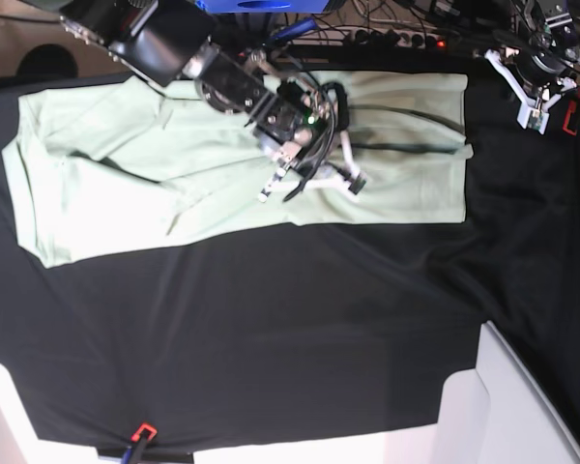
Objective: Fold the T-shirt properly
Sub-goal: 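Move the right gripper along the shirt toward its hem end, then lower the left gripper onto the shirt's collar end and grasp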
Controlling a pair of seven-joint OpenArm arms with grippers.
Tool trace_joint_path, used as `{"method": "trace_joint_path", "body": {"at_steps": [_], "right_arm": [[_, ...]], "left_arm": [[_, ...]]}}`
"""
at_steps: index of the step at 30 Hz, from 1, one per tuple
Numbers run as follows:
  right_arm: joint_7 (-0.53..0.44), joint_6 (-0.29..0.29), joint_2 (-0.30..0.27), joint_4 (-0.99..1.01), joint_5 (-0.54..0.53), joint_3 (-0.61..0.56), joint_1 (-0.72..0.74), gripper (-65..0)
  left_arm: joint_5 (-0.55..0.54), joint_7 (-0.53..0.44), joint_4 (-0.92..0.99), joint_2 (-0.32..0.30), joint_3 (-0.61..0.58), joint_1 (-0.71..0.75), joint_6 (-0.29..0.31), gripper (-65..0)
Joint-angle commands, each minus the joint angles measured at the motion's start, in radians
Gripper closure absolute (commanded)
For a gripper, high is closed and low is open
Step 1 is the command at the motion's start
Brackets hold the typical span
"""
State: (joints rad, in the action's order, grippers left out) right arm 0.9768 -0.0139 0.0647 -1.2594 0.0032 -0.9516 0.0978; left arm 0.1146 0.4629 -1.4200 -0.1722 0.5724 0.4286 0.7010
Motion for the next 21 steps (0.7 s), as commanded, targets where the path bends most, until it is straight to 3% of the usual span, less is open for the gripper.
{"method": "trace_joint_path", "body": {"at_steps": [1,4,11,13,16,19,21], "right_arm": [[-0.002,-0.002,0.02,-0.072,0.004,0.001,0.027,-0.1],[0.044,-0.002,0.02,-0.148,0.004,0.0,0.047,-0.1],[0.046,-0.002,0.014,-0.131,0.005,0.033,0.092,-0.1],[0.047,-0.002,-0.013,-0.151,0.005,0.081,0.093,-0.1],[0.052,-0.002,-0.059,-0.207,0.005,0.133,0.092,-0.1],[0.054,-0.002,-0.098,-0.24,0.005,0.17,0.062,-0.1],[0.049,-0.002,-0.124,-0.251,0.004,0.19,0.035,-0.1]], "left_arm": [[-0.005,-0.011,-0.012,-0.014,0.007,0.005,-0.003,0.0],[-0.005,-0.011,-0.012,-0.014,0.004,0.005,-0.003,0.0],[-0.014,-0.011,-0.012,-0.014,0.002,0.003,-0.003,0.0],[-0.023,-0.011,-0.015,-0.01,0.002,-0.01,-0.003,0.0],[-0.12,0.0,-0.014,-0.002,0.01,-0.04,-0.003,-1.5],[-0.272,0.126,-0.017,-0.036,0.008,-0.05,-0.003,-16.5],[-0.395,0.184,-0.014,-0.069,0.001,-0.069,-0.003,-32.1]]}}
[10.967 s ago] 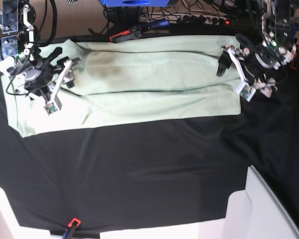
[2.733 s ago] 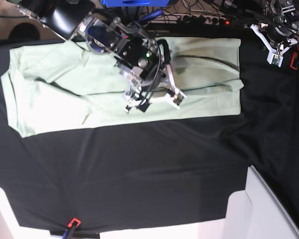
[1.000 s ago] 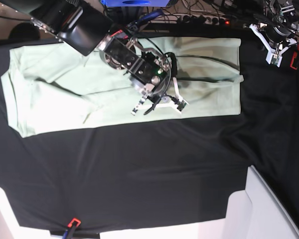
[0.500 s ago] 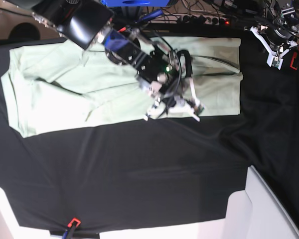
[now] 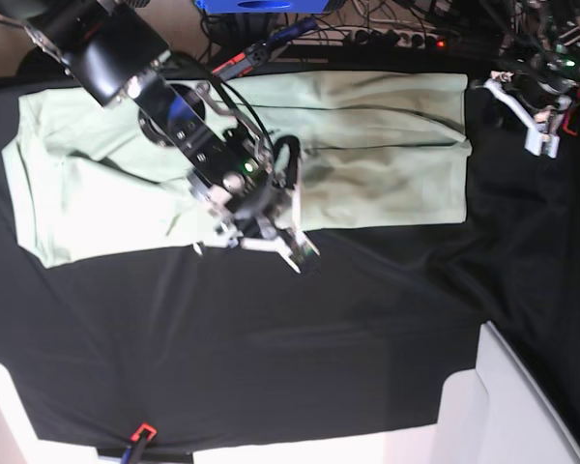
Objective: Fold the T-shirt properly
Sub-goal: 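Lower the left gripper onto the shirt's collar end and grasp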
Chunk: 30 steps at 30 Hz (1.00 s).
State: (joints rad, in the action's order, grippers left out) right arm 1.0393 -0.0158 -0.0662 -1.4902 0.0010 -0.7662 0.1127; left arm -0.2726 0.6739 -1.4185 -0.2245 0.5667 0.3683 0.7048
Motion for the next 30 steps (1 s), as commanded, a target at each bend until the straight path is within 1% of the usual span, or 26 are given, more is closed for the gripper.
{"method": "trace_joint_path", "body": {"at_steps": [1,3,5,6,8,11,18,22,27,30], "right_arm": [[-0.017,0.0,-0.001,-0.023,0.006,0.004,0.006,-0.1],[-0.018,0.0,-0.019,-0.023,0.006,0.004,-0.018,-0.1],[-0.02,0.0,-0.022,-0.023,0.006,0.006,-0.04,-0.1],[-0.02,0.0,-0.025,-0.023,0.006,0.011,-0.051,-0.1],[-0.027,0.0,-0.037,-0.023,0.006,0.023,-0.071,-0.1],[-0.069,0.0,-0.042,-0.022,0.006,0.024,-0.094,-0.1],[-0.073,0.0,-0.042,-0.016,0.006,0.024,-0.103,-0.1],[-0.073,0.0,-0.042,-0.014,0.006,0.024,-0.103,-0.1],[-0.075,0.0,-0.042,-0.008,0.006,0.021,-0.103,-0.1],[-0.077,0.0,-0.042,0.03,0.006,0.021,-0.103,-0.1]], "left_arm": [[-0.06,-0.019,-0.015,-0.028,0.006,-0.01,-0.007,-40.3],[-0.138,-0.018,-0.015,-0.04,0.006,-0.012,-0.007,-54.1],[-0.189,-0.018,-0.017,-0.052,0.006,-0.013,-0.007,-62.1],[-0.199,-0.019,-0.017,-0.057,0.006,-0.015,-0.007,-63.7],[-0.208,-0.021,-0.014,-0.057,0.005,-0.036,-0.007,-63.3],[-0.216,-0.019,0.034,-0.054,0.005,-0.064,-0.007,-63.5],[-0.216,-0.019,0.181,-0.049,0.005,-0.119,-0.007,-63.5],[-0.216,-0.019,0.19,-0.023,0.005,-0.104,-0.007,-63.5],[-0.218,-0.019,0.192,-0.023,0.005,-0.088,-0.007,-63.5],[-0.218,-0.016,0.187,-0.023,0.009,-0.082,-0.007,-63.3]]}}
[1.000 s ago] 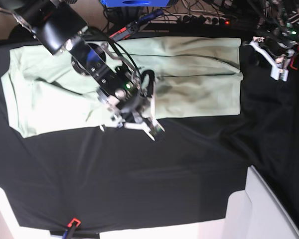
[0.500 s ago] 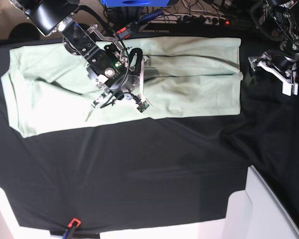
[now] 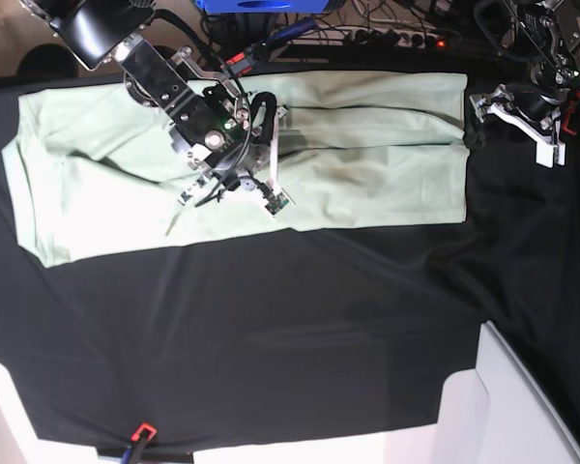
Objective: Fold the T-shirt properly
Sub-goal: 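Lower the left gripper onto the shirt's collar end and grasp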
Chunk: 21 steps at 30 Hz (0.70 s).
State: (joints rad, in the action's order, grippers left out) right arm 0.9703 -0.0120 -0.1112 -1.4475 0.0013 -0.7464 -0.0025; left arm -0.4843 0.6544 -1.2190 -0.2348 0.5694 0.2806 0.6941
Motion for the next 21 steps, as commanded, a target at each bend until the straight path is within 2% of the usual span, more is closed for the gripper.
{"method": "trace_joint_path", "body": {"at_steps": [1,4,6,10,13,21], "right_arm": [[-0.007,-0.004,0.005,0.0,0.006,0.0,0.012,-0.1],[-0.02,-0.004,0.005,0.018,0.006,0.0,0.012,-0.1],[-0.032,-0.004,0.005,0.034,0.006,0.0,0.012,-0.1],[-0.035,-0.004,0.011,0.063,0.006,0.003,0.012,-0.1],[-0.035,-0.004,0.012,0.054,0.006,0.004,0.012,-0.1],[-0.035,-0.004,0.032,0.041,0.006,0.004,0.012,0.0]], "left_arm": [[-0.006,0.003,-0.011,-0.016,0.008,0.007,0.004,-63.3],[-0.006,0.003,-0.012,-0.018,0.01,0.009,0.004,-63.3],[-0.043,0.006,-0.043,-0.019,0.011,0.016,0.004,-63.2],[-0.158,0.109,-0.21,-0.033,0.013,0.058,0.004,-63.2],[-0.178,0.153,-0.312,-0.033,0.011,0.059,0.004,-63.2],[-0.175,0.15,-0.221,-0.03,0.004,0.047,0.004,-63.2]]}}
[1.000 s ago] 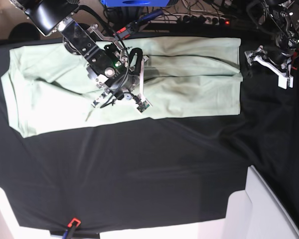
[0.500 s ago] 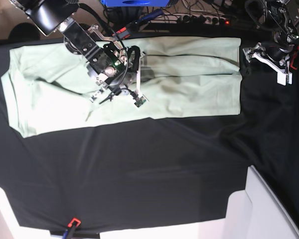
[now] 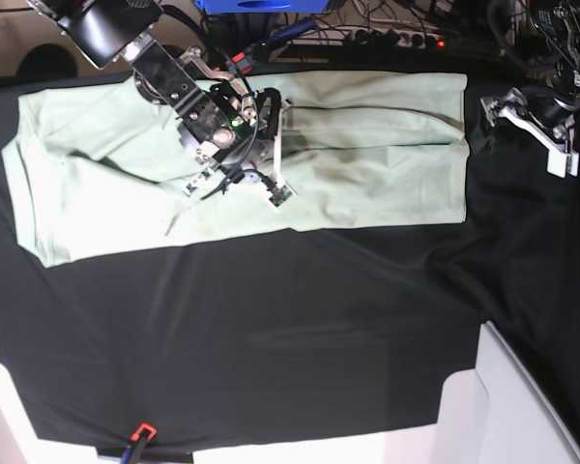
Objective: Fold the T-shirt properly
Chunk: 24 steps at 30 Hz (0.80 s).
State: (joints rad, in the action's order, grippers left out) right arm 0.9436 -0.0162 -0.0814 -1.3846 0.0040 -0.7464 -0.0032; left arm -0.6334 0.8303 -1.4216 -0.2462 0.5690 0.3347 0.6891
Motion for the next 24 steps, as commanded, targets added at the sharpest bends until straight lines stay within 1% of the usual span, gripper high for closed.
{"method": "trace_joint_path", "body": {"at_steps": [1,5,9,12,15,19,22,24], "right_arm": [[-0.008,0.0,0.002,-0.022,0.003,0.004,0.013,0.0],[-0.008,0.0,0.004,-0.022,0.003,0.004,0.013,0.0],[-0.008,0.0,0.004,-0.022,0.003,0.004,0.013,0.0],[-0.008,0.0,0.004,-0.022,0.001,0.001,0.013,0.0],[-0.008,0.0,0.004,-0.026,0.001,0.004,-0.001,0.0],[-0.008,0.0,0.004,-0.086,0.001,0.006,-0.013,0.0],[-0.004,0.0,0.004,-0.111,0.001,0.006,-0.016,0.0],[-0.002,0.0,0.004,-0.114,0.001,0.006,-0.014,0.0]], "left_arm": [[-0.026,-0.026,-0.009,-0.017,0.004,-0.007,0.009,-63.2],[-0.026,-0.027,0.017,-0.006,-0.008,-0.024,0.009,-63.2],[-0.024,-0.032,0.075,-0.008,-0.091,-0.052,0.009,-63.2],[-0.024,-0.035,0.123,-0.002,-0.114,-0.07,0.009,-63.2],[-0.024,-0.058,0.166,0.0,-0.16,-0.095,0.009,-63.2],[-0.024,-0.105,0.227,-0.002,-0.223,-0.101,0.009,-63.2],[-0.026,-0.116,0.227,0.0,-0.281,-0.101,0.009,-63.0],[-0.027,-0.116,0.227,0.003,-0.315,-0.099,0.009,-59.1]]}}
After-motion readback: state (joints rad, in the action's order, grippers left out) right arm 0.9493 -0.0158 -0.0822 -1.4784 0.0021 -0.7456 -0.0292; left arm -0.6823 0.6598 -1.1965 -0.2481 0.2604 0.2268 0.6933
